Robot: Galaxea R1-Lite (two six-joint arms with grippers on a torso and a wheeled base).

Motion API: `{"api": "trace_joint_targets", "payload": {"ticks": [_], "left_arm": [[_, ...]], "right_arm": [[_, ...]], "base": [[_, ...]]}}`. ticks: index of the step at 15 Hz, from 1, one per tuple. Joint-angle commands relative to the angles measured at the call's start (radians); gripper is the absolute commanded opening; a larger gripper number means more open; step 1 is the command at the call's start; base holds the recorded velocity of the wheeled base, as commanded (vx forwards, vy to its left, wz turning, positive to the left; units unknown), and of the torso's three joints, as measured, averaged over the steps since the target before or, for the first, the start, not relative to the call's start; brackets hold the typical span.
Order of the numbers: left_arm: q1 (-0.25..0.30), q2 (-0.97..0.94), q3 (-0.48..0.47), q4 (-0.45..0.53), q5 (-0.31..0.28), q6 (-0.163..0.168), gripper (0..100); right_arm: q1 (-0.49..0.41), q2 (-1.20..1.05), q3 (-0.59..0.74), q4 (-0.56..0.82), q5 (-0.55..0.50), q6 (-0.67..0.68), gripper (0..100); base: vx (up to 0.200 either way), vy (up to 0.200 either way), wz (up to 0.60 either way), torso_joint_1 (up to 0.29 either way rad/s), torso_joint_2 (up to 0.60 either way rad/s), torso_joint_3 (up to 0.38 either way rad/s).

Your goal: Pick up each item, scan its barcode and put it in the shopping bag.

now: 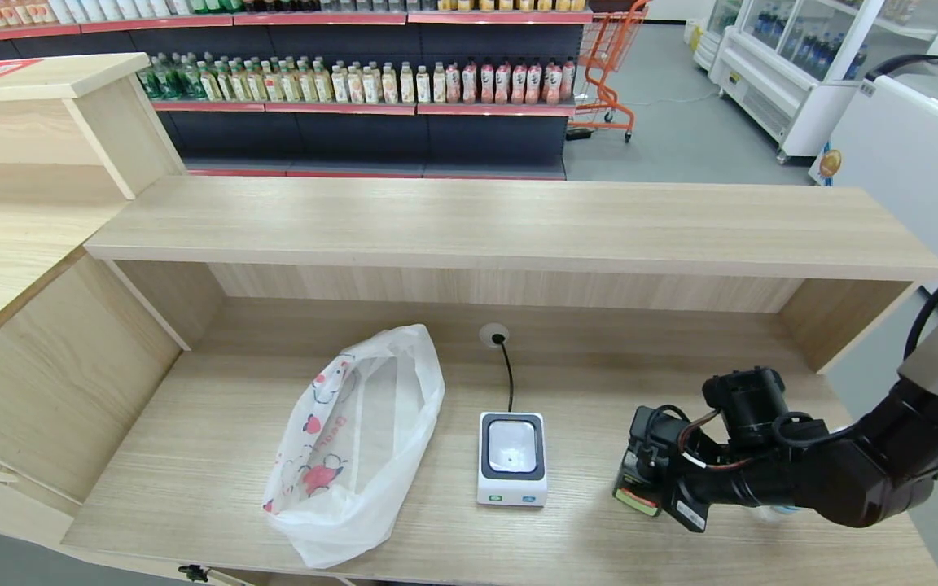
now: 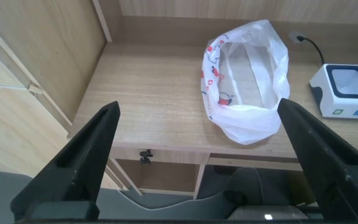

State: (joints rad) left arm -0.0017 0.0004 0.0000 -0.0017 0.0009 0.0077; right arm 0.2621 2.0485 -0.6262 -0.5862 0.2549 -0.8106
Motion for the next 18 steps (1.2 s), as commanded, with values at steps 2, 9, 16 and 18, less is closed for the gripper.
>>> {"api": "trace_joint_targets", "payload": {"ticks": [2, 9, 16, 18], "left_arm": [[0.000, 0.000, 0.000, 0.000, 0.001, 0.000, 100], [0.000, 0.000, 0.000, 0.000, -0.001, 0.000, 100], [0.000, 0.001, 0.000, 0.000, 0.001, 0.000, 100], [0.000, 0.000, 0.000, 0.000, 0.001, 0.000, 100]], "right_arm": [[-0.015, -0.022, 0.008, -0.001, 0.001, 0.007, 0], [-0.121, -0.357, 0.028, -0.211, -0.063, 0.311, 0], [-0.165, -0.470, 0.235, -0.678, 0.257, 0.096, 0], [-0.182, -0.467, 0.249, -0.606, 0.690, -0.305, 0]], "base": [[0.000, 0.000, 0.00, 0.000, 0.00, 0.000], [0.000, 0.000, 0.00, 0.000, 0.00, 0.000], [0.000, 0.000, 0.00, 0.000, 0.00, 0.000], [0.000, 0.000, 0.00, 0.000, 0.00, 0.000]]}}
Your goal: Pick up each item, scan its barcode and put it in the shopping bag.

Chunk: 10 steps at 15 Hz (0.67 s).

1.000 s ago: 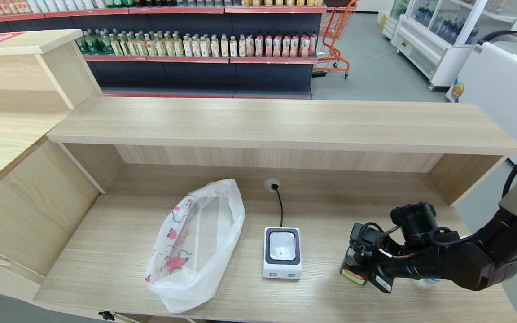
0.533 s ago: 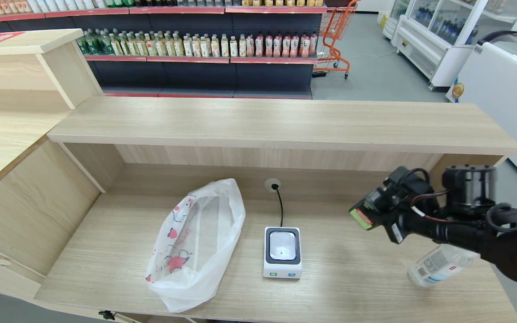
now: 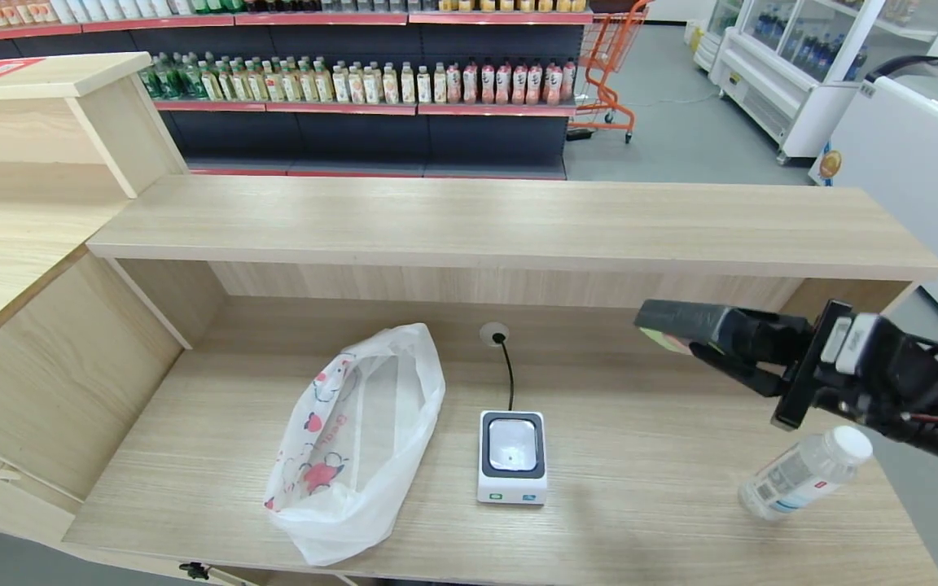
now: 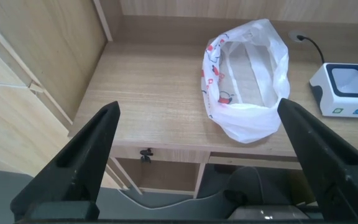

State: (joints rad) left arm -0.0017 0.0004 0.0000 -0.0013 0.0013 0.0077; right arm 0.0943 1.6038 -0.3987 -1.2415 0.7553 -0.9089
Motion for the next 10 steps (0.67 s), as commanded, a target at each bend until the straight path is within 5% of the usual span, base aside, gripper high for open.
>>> {"api": "trace_joint_targets", "payload": {"ticks": [1, 4, 10], "left_arm": [[0.000, 0.000, 0.000, 0.000, 0.000, 0.000, 100], [0.000, 0.000, 0.000, 0.000, 0.000, 0.000, 100], [0.000, 0.000, 0.000, 0.000, -0.001, 0.000, 100]], "right_arm": [[-0.001, -0.008, 0.017, 0.129, 0.294, -0.447, 0], [0.070, 0.030, 0.004, 0.412, 0.357, -1.088, 0], [0.295, 0.100, -0.058, 0.455, 0.272, -1.506, 0]], "base": [[0.000, 0.000, 0.00, 0.000, 0.00, 0.000], [0.000, 0.000, 0.00, 0.000, 0.00, 0.000], [0.000, 0.000, 0.00, 0.000, 0.00, 0.000]]}}
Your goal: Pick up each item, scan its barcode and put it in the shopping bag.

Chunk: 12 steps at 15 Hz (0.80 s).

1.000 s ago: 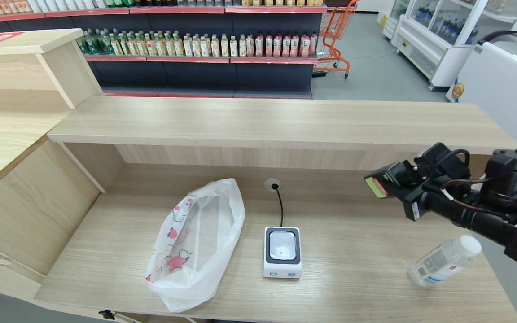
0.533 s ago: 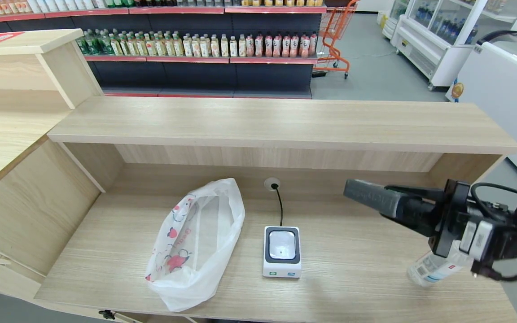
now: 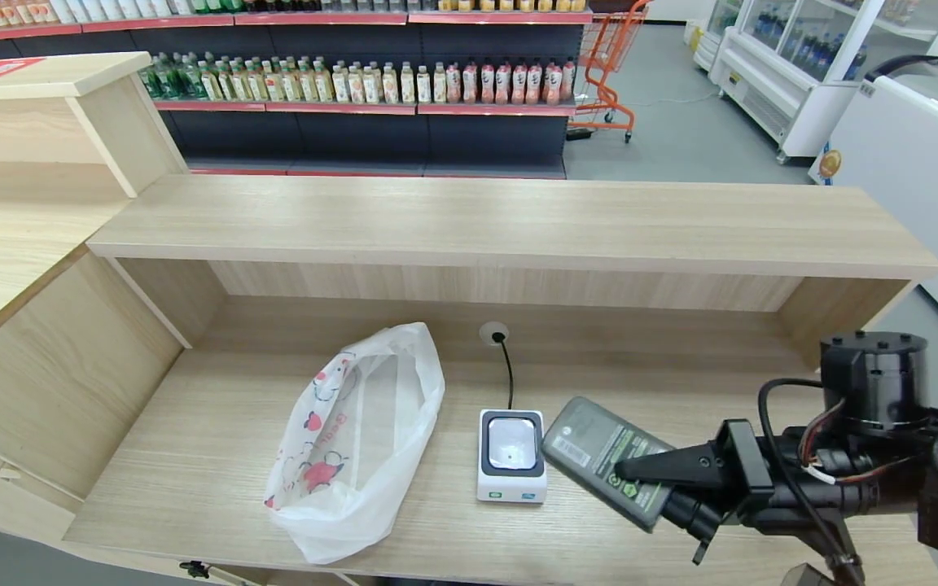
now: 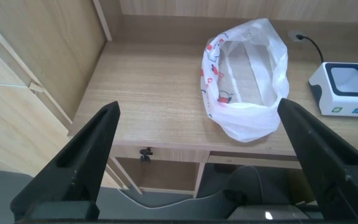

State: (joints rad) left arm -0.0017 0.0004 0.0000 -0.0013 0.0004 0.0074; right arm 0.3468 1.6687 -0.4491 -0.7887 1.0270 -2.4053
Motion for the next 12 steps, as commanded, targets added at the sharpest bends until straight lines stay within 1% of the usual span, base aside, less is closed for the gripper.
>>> {"api": "trace_joint_targets", "payload": {"ticks": [1, 2, 6, 12], "left_arm": [[0.000, 0.000, 0.000, 0.000, 0.001, 0.000, 100], [0.000, 0.000, 0.000, 0.000, 0.000, 0.000, 100], [0.000, 0.000, 0.000, 0.000, 0.001, 0.000, 100], [0.000, 0.000, 0.000, 0.000, 0.001, 0.000, 100]], "right_arm": [[0.075, 0.049, -0.006, 0.002, 0.030, -0.064, 0], [0.095, 0.059, -0.011, 0.002, 0.033, -0.086, 0], [0.110, 0.063, -0.046, -0.006, 0.033, -0.213, 0], [0.161, 0.080, -0.062, -0.007, 0.033, -0.236, 0]], "base": [[0.000, 0.000, 0.00, 0.000, 0.00, 0.000], [0.000, 0.000, 0.00, 0.000, 0.00, 0.000], [0.000, 0.000, 0.00, 0.000, 0.00, 0.000], [0.000, 0.000, 0.00, 0.000, 0.00, 0.000]]}}
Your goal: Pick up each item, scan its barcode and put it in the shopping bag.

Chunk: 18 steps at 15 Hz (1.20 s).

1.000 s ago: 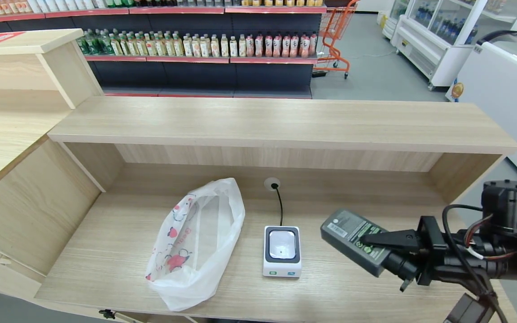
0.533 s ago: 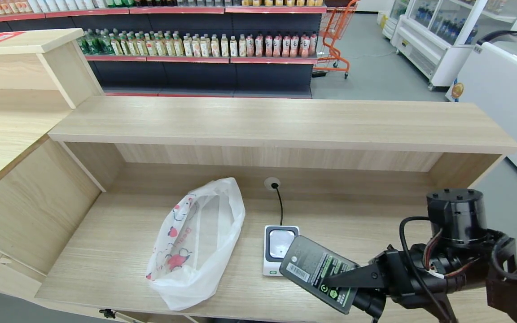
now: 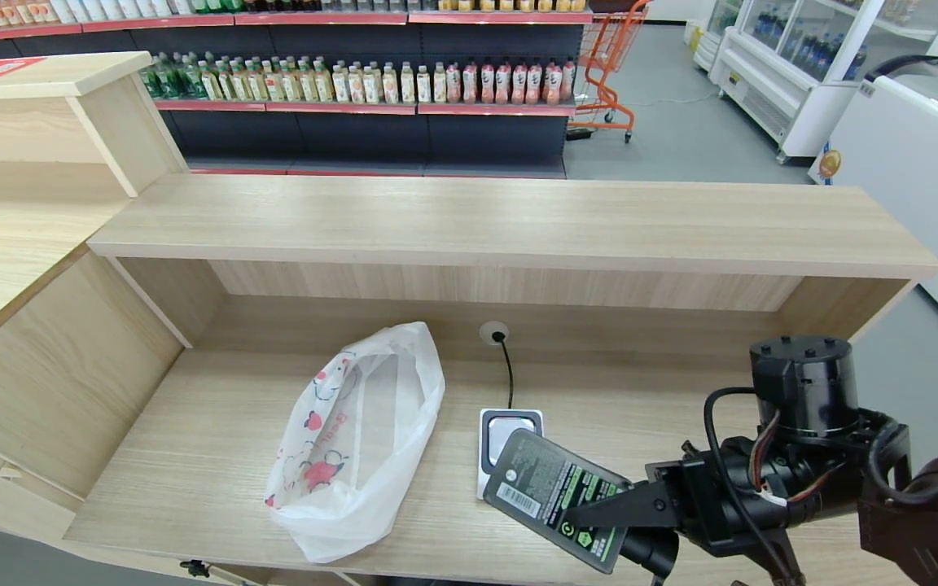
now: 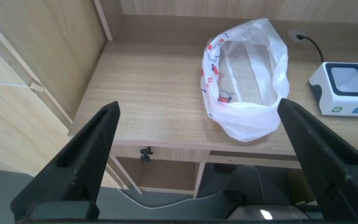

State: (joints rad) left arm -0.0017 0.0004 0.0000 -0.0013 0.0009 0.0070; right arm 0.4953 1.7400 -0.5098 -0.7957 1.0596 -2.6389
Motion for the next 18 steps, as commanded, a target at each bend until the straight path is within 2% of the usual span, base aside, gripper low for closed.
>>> {"api": "trace_joint_targets", "payload": {"ticks": [1, 15, 16, 17, 18], "left_arm": [[0.000, 0.000, 0.000, 0.000, 0.001, 0.001, 100], [0.000, 0.000, 0.000, 0.000, -0.001, 0.001, 100], [0.000, 0.001, 0.000, 0.000, 0.001, 0.001, 100], [0.000, 0.001, 0.000, 0.000, 0.001, 0.001, 100], [0.000, 0.000, 0.000, 0.000, 0.001, 0.001, 100]], "right_arm": [[0.012, 0.009, 0.001, 0.000, 0.000, -0.009, 0], [0.008, -0.030, 0.027, 0.009, -0.001, -0.001, 0], [0.012, -0.039, 0.017, 0.007, -0.001, 0.070, 0], [0.017, -0.096, 0.010, 0.001, -0.001, 0.378, 0], [-0.008, -0.186, -0.013, -0.019, -0.050, 0.671, 0]], "base": [[0.000, 0.000, 0.00, 0.000, 0.00, 0.000], [0.000, 0.000, 0.00, 0.000, 0.00, 0.000], [0.000, 0.000, 0.00, 0.000, 0.00, 0.000], [0.000, 0.000, 0.00, 0.000, 0.00, 0.000], [0.000, 0.000, 0.00, 0.000, 0.00, 0.000]]}}
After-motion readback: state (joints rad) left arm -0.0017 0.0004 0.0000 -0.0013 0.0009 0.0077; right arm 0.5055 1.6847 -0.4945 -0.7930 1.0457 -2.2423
